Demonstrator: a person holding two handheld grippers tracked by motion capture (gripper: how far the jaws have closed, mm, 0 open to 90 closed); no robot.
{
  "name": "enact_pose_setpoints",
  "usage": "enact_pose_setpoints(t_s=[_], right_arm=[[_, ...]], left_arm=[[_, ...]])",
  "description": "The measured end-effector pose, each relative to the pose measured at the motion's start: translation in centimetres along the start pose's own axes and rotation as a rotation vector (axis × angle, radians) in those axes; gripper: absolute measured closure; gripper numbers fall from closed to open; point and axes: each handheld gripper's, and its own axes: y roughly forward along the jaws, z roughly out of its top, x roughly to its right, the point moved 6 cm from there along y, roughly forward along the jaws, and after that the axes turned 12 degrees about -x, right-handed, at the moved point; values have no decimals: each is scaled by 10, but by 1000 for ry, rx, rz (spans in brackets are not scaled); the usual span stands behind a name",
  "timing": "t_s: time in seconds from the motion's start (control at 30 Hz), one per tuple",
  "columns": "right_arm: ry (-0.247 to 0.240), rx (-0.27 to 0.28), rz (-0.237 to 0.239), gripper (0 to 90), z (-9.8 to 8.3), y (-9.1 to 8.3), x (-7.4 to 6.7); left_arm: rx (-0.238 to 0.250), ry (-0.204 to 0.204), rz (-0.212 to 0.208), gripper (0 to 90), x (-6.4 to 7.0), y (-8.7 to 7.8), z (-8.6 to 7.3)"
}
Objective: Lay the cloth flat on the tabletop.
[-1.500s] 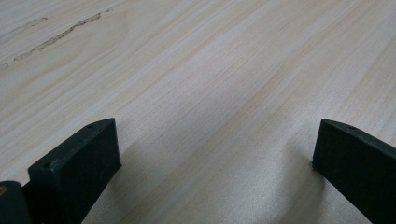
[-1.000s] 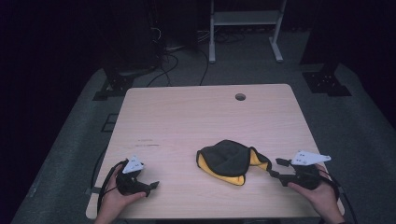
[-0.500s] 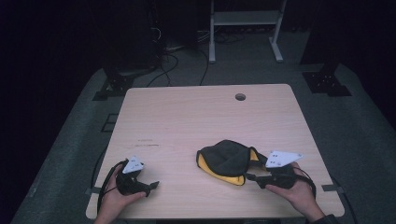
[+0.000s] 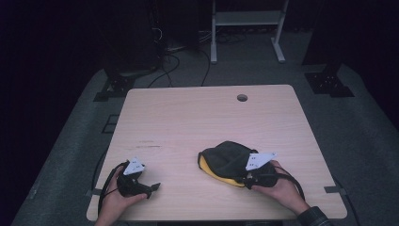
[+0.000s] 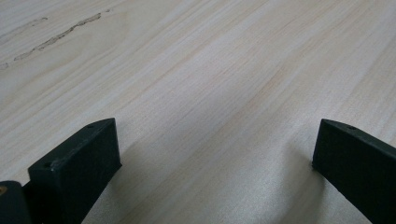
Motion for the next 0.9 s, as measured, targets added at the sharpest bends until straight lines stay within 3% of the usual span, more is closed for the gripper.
enact_pose_setpoints(t_s=[0.17, 0.23, 0.33, 0.4, 0.5, 0.7, 0.73, 0.9], right_arm=[[43, -31, 22, 845, -4, 0, 3], [55, -22, 35, 895, -4, -3, 4], [62, -7, 37, 896, -3, -7, 5], [40, -9, 19, 888, -3, -10, 6], [25, -18, 31, 729, -4, -6, 5], [23, -40, 43, 661, -6, 4, 1], [23, -40, 43, 661, -6, 4, 1], [38, -58, 59, 825, -6, 9, 3]], left_arm=[[0, 0, 0, 0, 0, 0, 0], [0, 0, 0, 0, 0, 0, 0], [0, 0, 0, 0, 0, 0, 0], [0, 0, 0, 0, 0, 0, 0], [-1, 0, 1, 0, 0, 0, 0], [0, -1, 1, 0, 0, 0, 0], [0, -1, 1, 0, 0, 0, 0], [2, -4, 2, 0, 0, 0, 0]])
